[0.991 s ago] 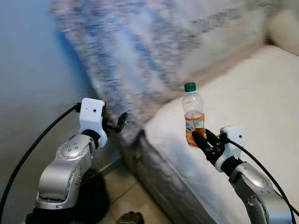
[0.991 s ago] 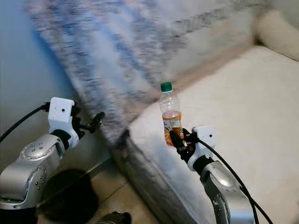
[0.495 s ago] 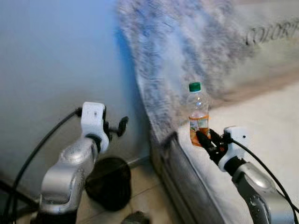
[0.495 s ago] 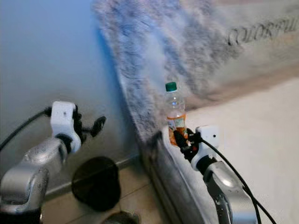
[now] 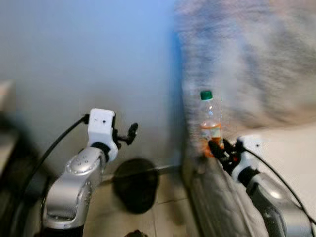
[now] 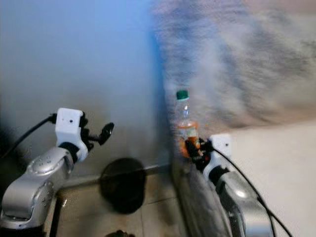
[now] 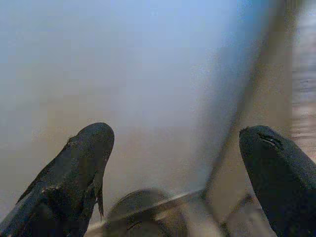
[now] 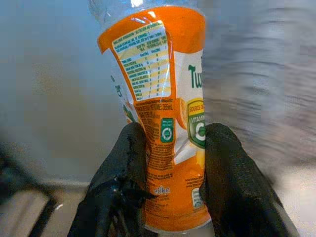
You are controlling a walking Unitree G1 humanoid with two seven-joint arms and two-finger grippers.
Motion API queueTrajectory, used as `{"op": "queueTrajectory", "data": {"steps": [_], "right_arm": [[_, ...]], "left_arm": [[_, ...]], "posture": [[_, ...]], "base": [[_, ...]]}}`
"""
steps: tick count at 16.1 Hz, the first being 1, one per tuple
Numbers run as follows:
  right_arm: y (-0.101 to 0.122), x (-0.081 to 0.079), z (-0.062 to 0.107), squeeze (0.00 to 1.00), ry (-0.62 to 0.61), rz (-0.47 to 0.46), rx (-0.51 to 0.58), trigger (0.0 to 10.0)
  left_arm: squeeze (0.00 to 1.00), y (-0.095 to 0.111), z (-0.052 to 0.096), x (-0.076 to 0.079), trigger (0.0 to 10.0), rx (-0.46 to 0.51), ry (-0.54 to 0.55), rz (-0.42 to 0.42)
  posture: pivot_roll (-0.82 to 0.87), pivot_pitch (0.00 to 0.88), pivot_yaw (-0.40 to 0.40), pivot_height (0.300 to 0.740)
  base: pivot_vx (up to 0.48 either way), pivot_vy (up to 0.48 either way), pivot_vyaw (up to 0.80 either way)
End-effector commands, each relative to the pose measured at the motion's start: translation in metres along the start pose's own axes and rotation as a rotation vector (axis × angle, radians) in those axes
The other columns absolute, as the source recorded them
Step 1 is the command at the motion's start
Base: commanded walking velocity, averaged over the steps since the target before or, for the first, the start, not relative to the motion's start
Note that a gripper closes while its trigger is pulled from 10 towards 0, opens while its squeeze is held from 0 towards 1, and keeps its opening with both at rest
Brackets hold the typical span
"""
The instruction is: Clean up the room
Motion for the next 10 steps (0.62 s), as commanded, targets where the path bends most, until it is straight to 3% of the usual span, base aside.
{"op": "queueTrajectory", "data": {"steps": [1, 9, 10], "right_arm": [[0.0019, 0.0024, 0.0004, 0.0, -0.01, 0.008, 0.001, 10.0], [-0.0039, 0.0025, 0.0045, 0.0, -0.031, 0.012, -0.022, 10.0], [-0.0048, 0.0051, 0.0063, 0.0, -0.053, -0.016, -0.022, 10.0]], "left_arm": [[0.0, 0.0019, 0.0002, -0.0023, 10.0, 0.007, 0.01, 0.005], [0.0, -0.0037, 0.0039, -0.0056, 10.0, -0.022, 0.014, 0.006], [0.0, -0.0051, 0.0051, -0.005, 10.0, -0.026, 0.01, 0.003]], "posture": [[0.07, 0.0, 0.034, 0.74], [0.06, 0.0, 0.042, 0.74], [0.06, 0.0, 0.039, 0.74]], "base": [[0.337, 0.0, 0.8], [0.447, 0.0, 0.8], [0.446, 0.0, 0.0]]}}
Point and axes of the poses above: a point about 5 cm out from each wrist's last joint towards the gripper, its own z axis pointing back from the gripper into the wrist, its own y axis along the axis of the wrist's last joint, x = y × z, the point moved 3 cm from there along -z, pointing out of the wrist towards the gripper, and after that the axes turned 10 degrees about z, right-handed, at the moved point
